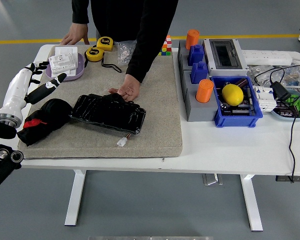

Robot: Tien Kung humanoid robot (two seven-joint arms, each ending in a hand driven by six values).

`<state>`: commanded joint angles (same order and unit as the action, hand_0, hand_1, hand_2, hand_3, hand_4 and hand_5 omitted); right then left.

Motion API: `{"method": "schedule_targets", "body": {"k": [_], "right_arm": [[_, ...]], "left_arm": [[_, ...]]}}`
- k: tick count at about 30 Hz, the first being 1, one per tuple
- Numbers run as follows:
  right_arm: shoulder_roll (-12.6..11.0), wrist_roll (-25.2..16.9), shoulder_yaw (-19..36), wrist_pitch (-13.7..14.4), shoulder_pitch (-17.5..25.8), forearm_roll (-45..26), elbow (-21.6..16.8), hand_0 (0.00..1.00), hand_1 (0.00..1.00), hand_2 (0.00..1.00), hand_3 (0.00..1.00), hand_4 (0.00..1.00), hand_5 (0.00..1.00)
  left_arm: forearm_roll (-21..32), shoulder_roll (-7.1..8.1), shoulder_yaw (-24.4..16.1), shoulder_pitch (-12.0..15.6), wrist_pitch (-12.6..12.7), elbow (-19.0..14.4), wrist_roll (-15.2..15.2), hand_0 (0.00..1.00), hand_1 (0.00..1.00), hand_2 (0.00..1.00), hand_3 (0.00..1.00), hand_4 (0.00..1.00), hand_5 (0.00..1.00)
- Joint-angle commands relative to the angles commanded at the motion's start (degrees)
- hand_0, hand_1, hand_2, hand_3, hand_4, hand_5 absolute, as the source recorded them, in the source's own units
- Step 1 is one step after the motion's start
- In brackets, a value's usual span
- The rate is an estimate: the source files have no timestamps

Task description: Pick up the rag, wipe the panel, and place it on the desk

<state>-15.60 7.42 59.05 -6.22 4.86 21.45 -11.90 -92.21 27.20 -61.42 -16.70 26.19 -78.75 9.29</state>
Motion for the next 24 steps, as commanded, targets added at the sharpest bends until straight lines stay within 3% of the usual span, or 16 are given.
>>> {"method": "schedule_targets", "body": {"k": [7, 24], "right_arm": [[-0.15, 0.05, -0.41, -0.11, 0.04, 0.27, 0.09, 0.740, 0.663, 0.695, 0.609, 0.998, 0.542], [-0.52, 0.18, -0.38, -0.24, -0.12, 1.10, 0.21, 0.741, 0.663, 0.696, 0.609, 0.998, 0.540]], "left_arm": [[-0.89, 1.30, -0.91, 1.11, -0.72, -3.10, 0.95, 0.557, 0.750, 0.786, 0.802, 0.998, 0.823], [-2.87, 2.43, -3.03, 2.22, -1.04, -7.24, 2.23, 0.551, 0.748, 0.785, 0.798, 0.998, 0.829]]}}
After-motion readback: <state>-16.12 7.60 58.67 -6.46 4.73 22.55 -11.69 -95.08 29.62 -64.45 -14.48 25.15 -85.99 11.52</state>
